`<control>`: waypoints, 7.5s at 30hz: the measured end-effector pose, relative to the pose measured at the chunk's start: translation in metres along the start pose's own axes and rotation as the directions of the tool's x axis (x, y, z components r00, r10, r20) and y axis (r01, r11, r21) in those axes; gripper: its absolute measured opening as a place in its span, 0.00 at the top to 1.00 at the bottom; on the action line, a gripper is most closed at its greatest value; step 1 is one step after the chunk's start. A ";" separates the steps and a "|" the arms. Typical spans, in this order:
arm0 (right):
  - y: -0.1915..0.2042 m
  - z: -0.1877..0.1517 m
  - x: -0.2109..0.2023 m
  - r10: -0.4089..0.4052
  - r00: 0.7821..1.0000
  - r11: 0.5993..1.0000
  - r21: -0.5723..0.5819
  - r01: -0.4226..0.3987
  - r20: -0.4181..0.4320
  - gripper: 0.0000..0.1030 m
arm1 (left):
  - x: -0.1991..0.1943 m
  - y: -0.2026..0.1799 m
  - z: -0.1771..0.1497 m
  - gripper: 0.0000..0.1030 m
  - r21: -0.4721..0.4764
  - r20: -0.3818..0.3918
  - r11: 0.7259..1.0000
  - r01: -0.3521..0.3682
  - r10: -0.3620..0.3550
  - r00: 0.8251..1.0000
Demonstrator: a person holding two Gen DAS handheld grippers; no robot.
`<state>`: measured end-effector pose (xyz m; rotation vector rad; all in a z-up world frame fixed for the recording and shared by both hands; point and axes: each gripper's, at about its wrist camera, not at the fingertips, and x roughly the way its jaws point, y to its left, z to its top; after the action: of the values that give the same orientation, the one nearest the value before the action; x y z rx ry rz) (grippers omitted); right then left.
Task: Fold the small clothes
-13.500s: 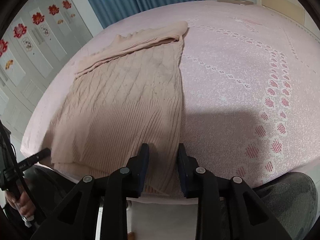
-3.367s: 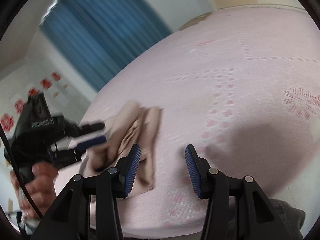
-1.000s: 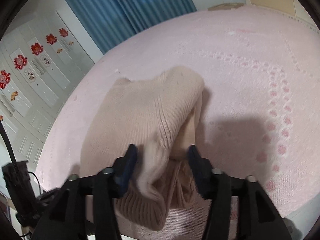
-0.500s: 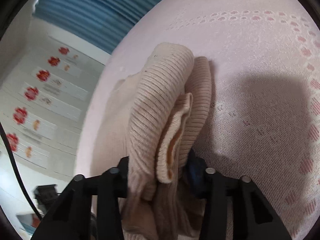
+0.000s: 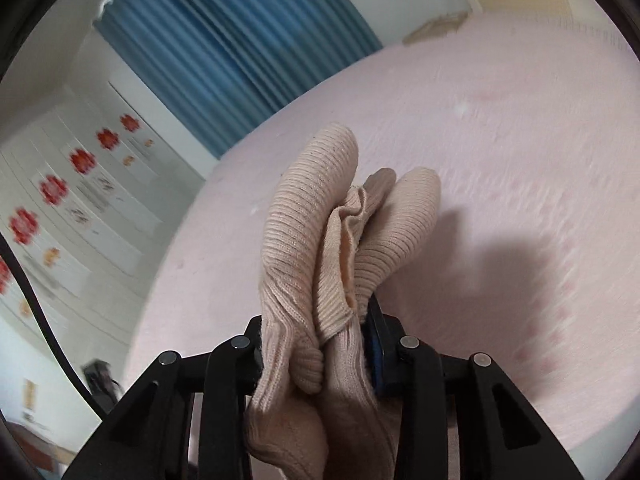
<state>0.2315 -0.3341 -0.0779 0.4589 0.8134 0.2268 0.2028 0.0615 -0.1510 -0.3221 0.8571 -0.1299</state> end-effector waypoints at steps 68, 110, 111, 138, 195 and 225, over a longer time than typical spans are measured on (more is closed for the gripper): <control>0.044 0.033 0.166 0.145 0.989 0.948 -0.289 -0.132 0.025 0.76 | 0.073 -0.013 0.072 0.49 -0.002 0.108 0.998 0.062 -0.061 0.992; 0.060 0.000 0.214 -0.038 0.997 0.891 -0.454 0.004 -0.066 0.76 | 0.092 -0.034 0.063 0.42 0.093 0.100 0.995 -0.018 0.009 0.995; 0.058 0.001 0.212 -0.025 0.997 0.895 -0.446 -0.008 -0.067 0.76 | 0.089 -0.034 0.065 0.46 0.098 0.110 0.995 -0.009 -0.002 0.994; 0.040 0.007 0.209 -0.034 0.998 0.913 -0.407 0.006 -0.061 0.77 | 0.095 -0.067 0.047 0.52 0.257 0.110 0.966 -0.005 -0.024 0.994; 0.049 0.006 0.211 -0.091 0.996 0.898 -0.432 0.086 0.010 0.78 | 0.095 -0.047 0.062 0.62 0.149 0.160 0.986 -0.079 0.055 0.985; 0.032 -0.009 0.167 -0.075 0.997 0.919 -0.386 0.077 0.020 0.65 | 0.056 -0.058 0.018 0.49 0.191 0.091 0.981 0.034 -0.052 0.995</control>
<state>0.3358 -0.2424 -0.1755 0.0547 0.7574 0.3061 0.2538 -0.0028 -0.1607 -0.1669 0.7371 -0.2333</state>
